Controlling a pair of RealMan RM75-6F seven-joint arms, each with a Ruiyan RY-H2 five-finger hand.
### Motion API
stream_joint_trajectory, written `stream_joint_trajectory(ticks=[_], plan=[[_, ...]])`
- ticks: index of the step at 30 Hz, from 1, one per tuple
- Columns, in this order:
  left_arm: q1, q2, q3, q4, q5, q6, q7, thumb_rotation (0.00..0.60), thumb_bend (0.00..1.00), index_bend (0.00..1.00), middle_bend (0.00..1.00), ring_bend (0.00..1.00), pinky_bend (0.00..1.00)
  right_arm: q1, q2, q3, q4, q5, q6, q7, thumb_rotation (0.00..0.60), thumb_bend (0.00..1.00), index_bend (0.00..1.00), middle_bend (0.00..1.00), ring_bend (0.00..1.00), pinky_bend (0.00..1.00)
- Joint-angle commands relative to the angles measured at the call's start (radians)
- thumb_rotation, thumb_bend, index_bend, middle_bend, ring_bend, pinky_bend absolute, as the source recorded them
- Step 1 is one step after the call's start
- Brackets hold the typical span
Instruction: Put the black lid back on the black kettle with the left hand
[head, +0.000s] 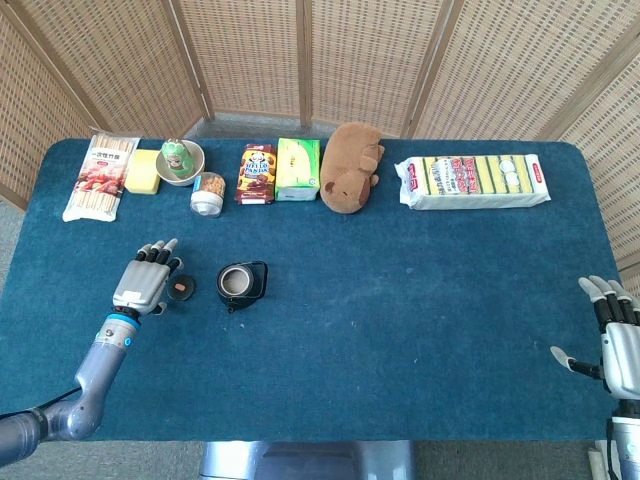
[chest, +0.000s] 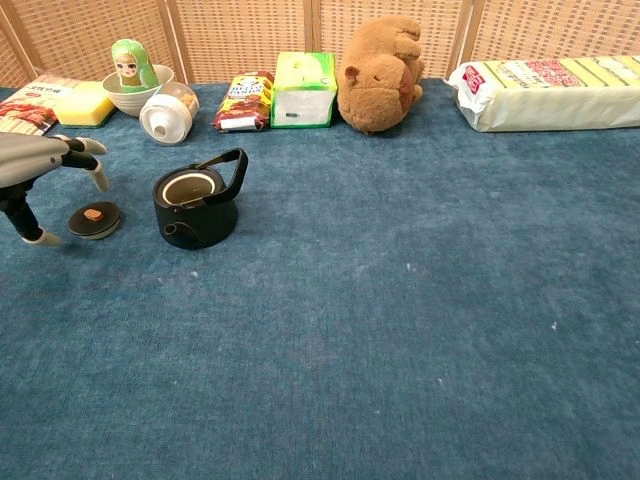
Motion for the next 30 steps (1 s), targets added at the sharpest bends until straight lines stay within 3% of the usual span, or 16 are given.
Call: stream_joint_trajectory(ticks=[1, 17, 30], plan=[[-0.015, -0.013, 0.002, 0.005, -0.021, -0.005, 0.019, 0.6, 0.19, 0.27, 0.0, 0.0, 0.08, -0.001, 0.002, 0.001, 0.0, 0.0, 0.002, 0.004, 0.6, 0.12, 0.1, 0.09, 0.07, 0.0], [-0.049, -0.043, 0.024, -0.007, -0.077, 0.026, 0.075, 0.6, 0.2, 0.27, 0.0, 0.0, 0.08, -0.002, 0.009, 0.002, 0.0, -0.003, 0.0, 0.022, 0.6, 0.12, 0.1, 0.09, 0.07, 0.0], [-0.061, -0.037, 0.036, -0.026, -0.106, 0.046, 0.092, 0.6, 0.29, 0.35, 0.0, 0.0, 0.08, -0.001, 0.006, 0.0, 0.003, -0.001, -0.003, 0.015, 0.6, 0.12, 0.1, 0.09, 0.07, 0.0]])
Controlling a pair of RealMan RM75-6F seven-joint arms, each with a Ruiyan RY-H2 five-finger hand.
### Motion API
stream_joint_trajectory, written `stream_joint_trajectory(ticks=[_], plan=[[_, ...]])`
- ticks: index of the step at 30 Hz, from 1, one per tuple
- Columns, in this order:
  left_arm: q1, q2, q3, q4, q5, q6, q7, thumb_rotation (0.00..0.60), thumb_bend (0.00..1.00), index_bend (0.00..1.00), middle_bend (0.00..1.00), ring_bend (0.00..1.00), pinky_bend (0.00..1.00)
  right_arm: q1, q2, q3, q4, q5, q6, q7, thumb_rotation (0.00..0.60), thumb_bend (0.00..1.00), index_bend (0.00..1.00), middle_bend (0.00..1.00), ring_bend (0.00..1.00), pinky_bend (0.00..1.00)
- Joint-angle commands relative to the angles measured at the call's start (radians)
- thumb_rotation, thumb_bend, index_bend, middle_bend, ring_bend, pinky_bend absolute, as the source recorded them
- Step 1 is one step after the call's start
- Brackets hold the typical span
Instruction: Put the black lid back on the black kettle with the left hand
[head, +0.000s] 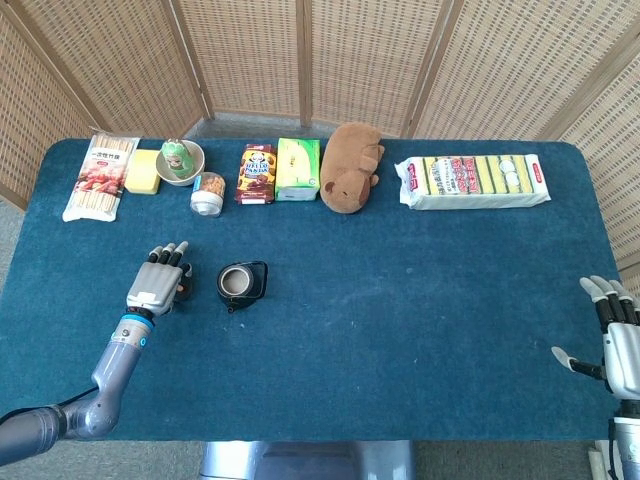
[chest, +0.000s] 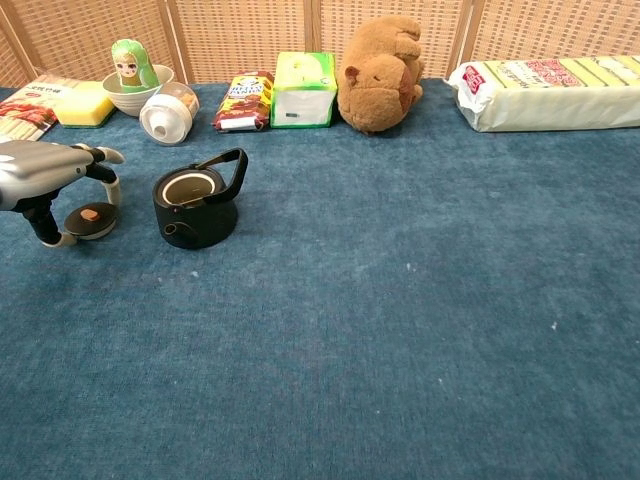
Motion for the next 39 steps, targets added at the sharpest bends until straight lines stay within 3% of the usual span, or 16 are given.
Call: stream_joint_trajectory(ticks=[1, 16, 27, 33, 39], plan=[[-0.001, 0.01, 0.0, -0.013, -0.004, 0.001, -0.007, 0.6, 0.29, 0.35, 0.0, 0.0, 0.08, 0.0, 0.0, 0.0, 0.001, 0.0, 0.001, -0.001, 0.6, 0.12, 0.1, 0.09, 0.07, 0.0], [-0.009, 0.064, 0.001, -0.078, -0.035, 0.02, -0.006, 0.6, 0.29, 0.35, 0.0, 0.0, 0.08, 0.001, -0.006, -0.001, 0.002, 0.001, -0.003, -0.008, 0.6, 0.12, 0.1, 0.09, 0.07, 0.0], [-0.016, 0.159, -0.019, -0.243, 0.102, 0.077, -0.053, 0.6, 0.3, 0.36, 0.0, 0.0, 0.08, 0.002, -0.006, -0.004, -0.002, -0.003, -0.004, -0.01, 0.6, 0.12, 0.1, 0.09, 0.07, 0.0], [-0.057, 0.156, -0.043, -0.309, 0.094, 0.09, 0.013, 0.6, 0.3, 0.36, 0.0, 0.0, 0.08, 0.0, -0.003, -0.003, -0.003, -0.003, -0.002, -0.003, 0.6, 0.12, 0.1, 0.09, 0.07, 0.0], [-0.117, 0.111, -0.06, -0.339, 0.016, 0.108, 0.137, 0.6, 0.3, 0.36, 0.0, 0.0, 0.08, 0.0, 0.001, -0.003, -0.002, -0.003, -0.003, 0.009, 0.6, 0.12, 0.1, 0.09, 0.07, 0.0]])
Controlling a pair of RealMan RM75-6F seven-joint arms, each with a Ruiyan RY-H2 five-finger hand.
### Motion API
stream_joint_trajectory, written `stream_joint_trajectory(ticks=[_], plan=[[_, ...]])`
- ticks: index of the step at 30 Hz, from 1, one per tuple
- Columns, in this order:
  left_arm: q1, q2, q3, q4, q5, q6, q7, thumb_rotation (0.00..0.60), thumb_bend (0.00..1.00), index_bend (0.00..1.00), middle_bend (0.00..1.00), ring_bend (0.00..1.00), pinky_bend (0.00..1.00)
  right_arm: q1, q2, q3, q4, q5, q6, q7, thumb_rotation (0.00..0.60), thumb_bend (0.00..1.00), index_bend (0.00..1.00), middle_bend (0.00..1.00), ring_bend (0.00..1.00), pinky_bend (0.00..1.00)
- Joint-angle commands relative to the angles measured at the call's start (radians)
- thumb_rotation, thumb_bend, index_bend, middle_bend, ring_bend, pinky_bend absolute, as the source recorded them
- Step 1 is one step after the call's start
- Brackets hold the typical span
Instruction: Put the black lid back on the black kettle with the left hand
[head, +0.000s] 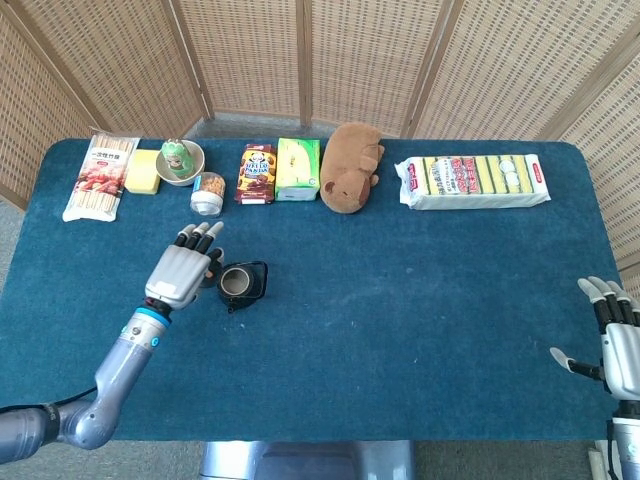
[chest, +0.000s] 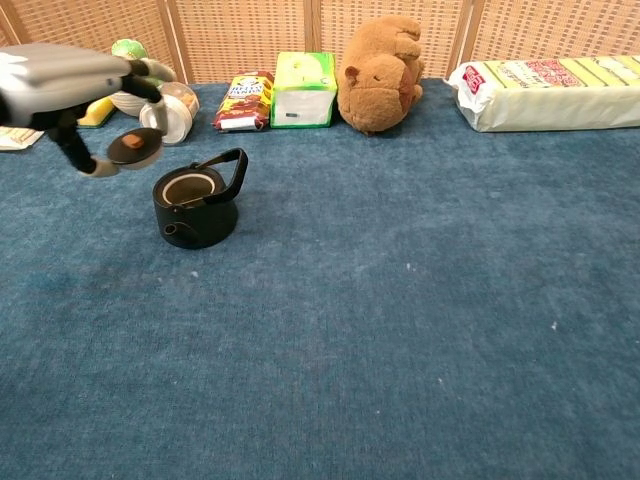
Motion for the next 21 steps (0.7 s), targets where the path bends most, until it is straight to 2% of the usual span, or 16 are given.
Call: stream_joint_trajectory(ticks=[1, 11, 21], plan=[[-0.045, -0.038, -0.012, -0.014, -0.061, 0.011, 0.074, 0.6, 0.3, 0.36, 0.0, 0.0, 0.08, 0.0, 0.002, 0.0, 0.0, -0.001, -0.001, 0.003, 0.6, 0.12, 0.1, 0.09, 0.07, 0.0], [-0.109, -0.123, -0.012, 0.007, -0.163, 0.039, 0.166, 0.6, 0.3, 0.36, 0.0, 0.0, 0.08, -0.001, 0.007, 0.0, 0.0, -0.001, -0.001, 0.016, 0.6, 0.12, 0.1, 0.09, 0.07, 0.0], [-0.122, -0.134, 0.004, 0.028, -0.19, 0.06, 0.175, 0.6, 0.3, 0.36, 0.0, 0.0, 0.08, 0.0, 0.007, -0.002, -0.001, -0.004, -0.004, 0.018, 0.6, 0.12, 0.1, 0.09, 0.07, 0.0]])
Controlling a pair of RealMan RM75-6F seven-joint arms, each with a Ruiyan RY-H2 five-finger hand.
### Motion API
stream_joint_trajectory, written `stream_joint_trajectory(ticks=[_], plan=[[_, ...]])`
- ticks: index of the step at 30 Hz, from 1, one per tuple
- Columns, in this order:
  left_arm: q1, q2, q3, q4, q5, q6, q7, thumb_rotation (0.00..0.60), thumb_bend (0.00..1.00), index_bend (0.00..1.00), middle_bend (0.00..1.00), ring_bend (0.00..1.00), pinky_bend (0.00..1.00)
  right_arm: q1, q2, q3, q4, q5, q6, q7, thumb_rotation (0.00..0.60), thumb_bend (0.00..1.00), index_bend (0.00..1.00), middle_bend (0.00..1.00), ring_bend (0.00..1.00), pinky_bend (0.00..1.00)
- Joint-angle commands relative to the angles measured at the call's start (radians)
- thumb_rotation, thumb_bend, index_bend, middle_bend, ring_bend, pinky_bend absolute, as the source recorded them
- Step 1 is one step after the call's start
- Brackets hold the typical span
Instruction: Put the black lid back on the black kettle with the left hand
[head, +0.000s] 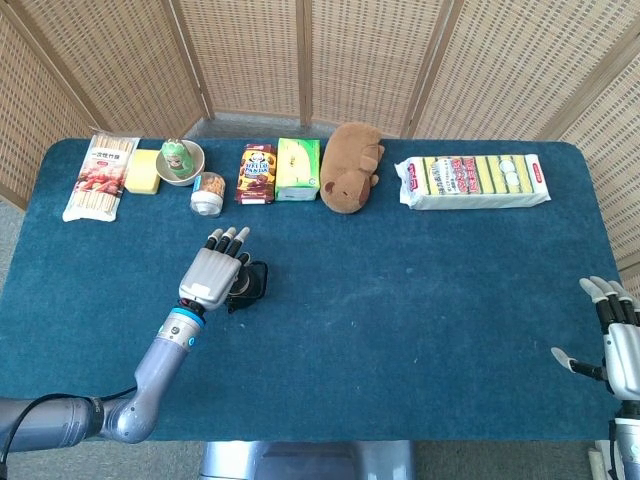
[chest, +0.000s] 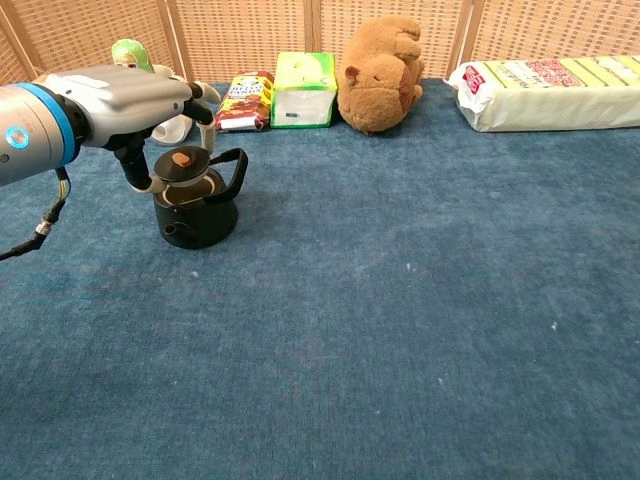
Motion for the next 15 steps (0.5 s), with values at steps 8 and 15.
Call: stream_joint_trajectory(ticks=[8, 15], plan=[[-0.023, -0.029, 0.01, 0.039, -0.034, -0.007, 0.007, 0.6, 0.3, 0.36, 0.0, 0.0, 0.08, -0.001, -0.001, -0.001, -0.001, -0.001, 0.002, -0.002, 0.6, 0.12, 0.1, 0.09, 0.07, 0.0], [-0.034, -0.05, 0.019, 0.059, -0.033, -0.007, 0.003, 0.6, 0.3, 0.36, 0.0, 0.0, 0.08, 0.0, -0.001, 0.001, 0.002, 0.001, 0.0, 0.001, 0.6, 0.12, 0.1, 0.09, 0.07, 0.0]])
